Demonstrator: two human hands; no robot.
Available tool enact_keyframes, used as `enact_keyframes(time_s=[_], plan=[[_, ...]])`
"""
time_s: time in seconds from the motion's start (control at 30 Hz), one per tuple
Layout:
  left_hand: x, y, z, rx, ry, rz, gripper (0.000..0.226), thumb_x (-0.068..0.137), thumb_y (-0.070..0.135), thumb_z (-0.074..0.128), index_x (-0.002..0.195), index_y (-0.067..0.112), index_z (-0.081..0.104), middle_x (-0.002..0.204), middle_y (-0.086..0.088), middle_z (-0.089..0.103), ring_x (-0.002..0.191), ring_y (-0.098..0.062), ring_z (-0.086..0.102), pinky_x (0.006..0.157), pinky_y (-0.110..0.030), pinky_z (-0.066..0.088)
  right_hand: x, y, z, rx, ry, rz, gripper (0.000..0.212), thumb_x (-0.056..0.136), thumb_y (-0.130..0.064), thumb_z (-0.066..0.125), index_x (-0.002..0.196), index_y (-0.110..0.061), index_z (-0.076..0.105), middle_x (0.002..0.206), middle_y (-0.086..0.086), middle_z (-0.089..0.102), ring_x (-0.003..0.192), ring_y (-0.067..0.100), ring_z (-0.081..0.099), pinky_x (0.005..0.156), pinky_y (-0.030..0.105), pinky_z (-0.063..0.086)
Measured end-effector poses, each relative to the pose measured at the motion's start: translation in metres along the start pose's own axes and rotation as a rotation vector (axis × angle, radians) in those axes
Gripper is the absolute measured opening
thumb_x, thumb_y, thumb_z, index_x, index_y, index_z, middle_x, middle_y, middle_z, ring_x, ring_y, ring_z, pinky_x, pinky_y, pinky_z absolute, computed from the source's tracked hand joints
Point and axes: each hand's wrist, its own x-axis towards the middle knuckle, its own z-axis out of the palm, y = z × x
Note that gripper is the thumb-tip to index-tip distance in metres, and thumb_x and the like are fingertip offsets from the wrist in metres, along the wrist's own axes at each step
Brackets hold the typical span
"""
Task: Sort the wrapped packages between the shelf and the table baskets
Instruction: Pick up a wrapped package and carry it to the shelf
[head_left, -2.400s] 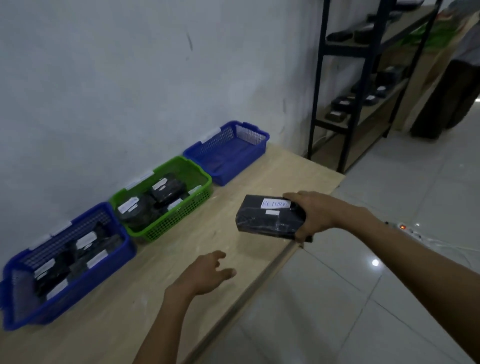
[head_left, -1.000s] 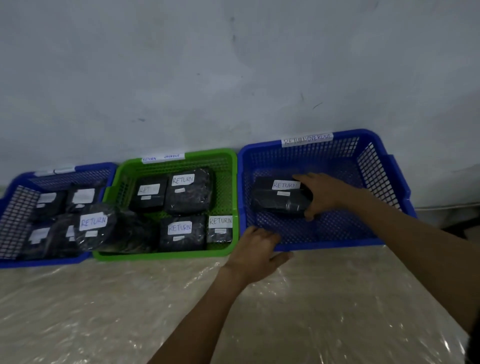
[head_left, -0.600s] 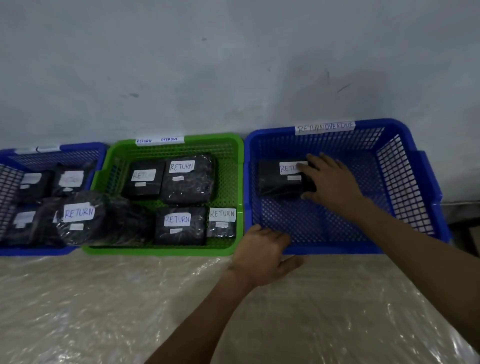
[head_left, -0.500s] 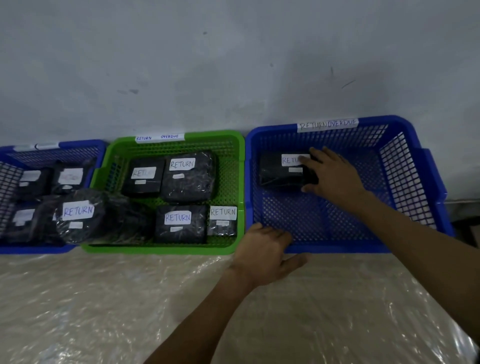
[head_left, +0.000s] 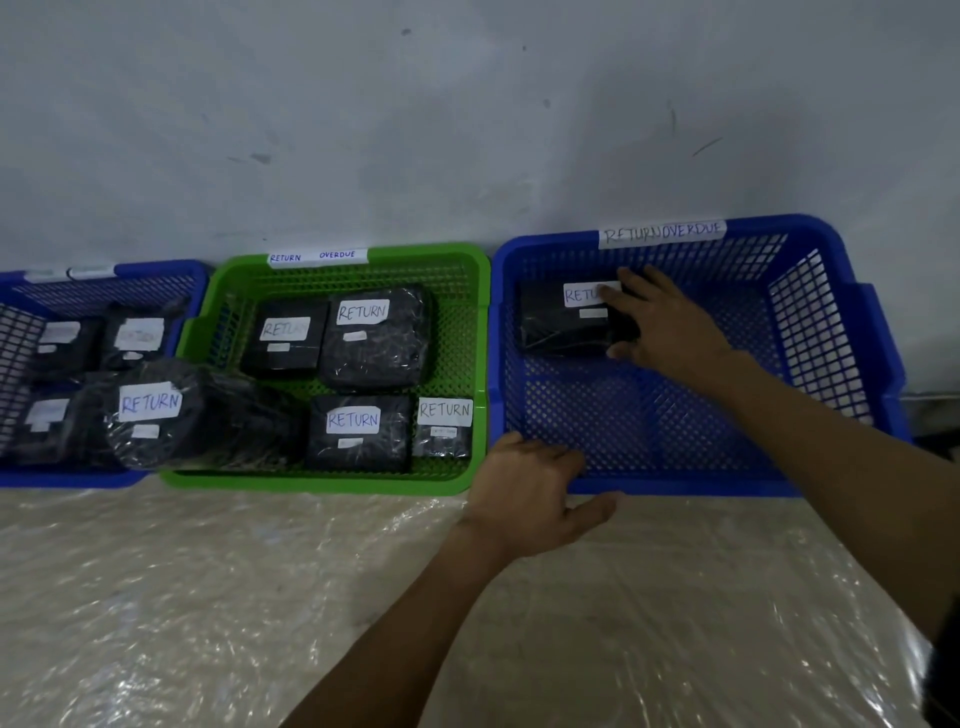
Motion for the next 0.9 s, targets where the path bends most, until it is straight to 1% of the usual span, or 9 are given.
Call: enact_keyframes(time_s=[0.1,0.2,0.3,0.43,0.57,0.77,0.9], plan=[[0.0,0.0,0.0,-0.001,-0.002,-0.007,0.05,0.086,0.065,0.043,0.067,0.021,0.058,0.06,0.006,0.06,0.055,-0.015,0.056,0.066,-0.027,0.032,0.001,0.002,0.002,-0.018,-0.007,-0.015,0.082,0.084,-0.035,0.069,0.15,-0.021,0.023,0.16,0.008,0.01,0.146,0.031,0.004,0.116,0.053,0.018],[0.0,0.0,0.0,0.0,0.003,-0.011,0.05,0.086,0.065,0.043,0.067,0.021,0.057,0.059,0.005,0.06,0.055,-0.015,0.056,0.066,-0.027,0.028,0.0,0.002,0.004,-0.033,-0.005,-0.003,0.082,0.085,-0.037,0.068,0.151,-0.022,0.021,0.16,0.006,0.008,0.147,0.03,0.002,0.115,0.054,0.02],[0.0,0.001,0.0,0.002,0.008,-0.019,0.051,0.086,0.066,0.041,0.066,0.021,0.056,0.059,0.005,0.06,0.055,-0.015,0.055,0.066,-0.026,0.025,0.0,0.001,0.007,-0.028,0.015,0.006,0.082,0.084,-0.037,0.068,0.15,-0.023,0.022,0.16,0.006,0.009,0.147,0.03,0.003,0.114,0.054,0.024],[0.0,0.002,0.0,-0.003,0.013,-0.024,0.05,0.085,0.065,0.042,0.064,0.022,0.053,0.058,0.006,0.059,0.054,-0.014,0.054,0.066,-0.026,0.023,0.001,0.003,0.013,-0.021,0.038,-0.004,0.082,0.083,-0.035,0.07,0.15,-0.021,0.024,0.16,0.007,0.011,0.146,0.031,0.003,0.114,0.056,0.022],[0.001,0.002,0.001,-0.014,0.033,-0.029,0.049,0.084,0.064,0.044,0.061,0.022,0.051,0.055,0.006,0.057,0.051,-0.014,0.052,0.065,-0.025,0.025,0.002,0.005,0.014,-0.008,0.028,-0.008,0.082,0.084,-0.034,0.07,0.15,-0.021,0.024,0.16,0.008,0.01,0.146,0.032,0.002,0.115,0.056,0.019],[0.001,0.003,0.002,0.003,0.066,-0.025,0.047,0.083,0.063,0.046,0.059,0.022,0.05,0.052,0.006,0.055,0.049,-0.014,0.051,0.063,-0.026,0.03,0.002,0.007,0.016,-0.021,0.043,-0.037,0.081,0.084,-0.034,0.069,0.15,-0.021,0.024,0.16,0.008,0.01,0.146,0.033,0.003,0.113,0.059,0.02],[0.001,0.003,0.003,0.024,0.065,-0.035,0.049,0.082,0.064,0.046,0.059,0.021,0.05,0.051,0.006,0.054,0.048,-0.014,0.051,0.063,-0.026,0.031,0.0,0.005,0.011,-0.106,0.051,-0.035,0.081,0.085,-0.039,0.066,0.151,-0.023,0.021,0.16,0.01,0.008,0.147,0.032,0.004,0.115,0.058,0.01]])
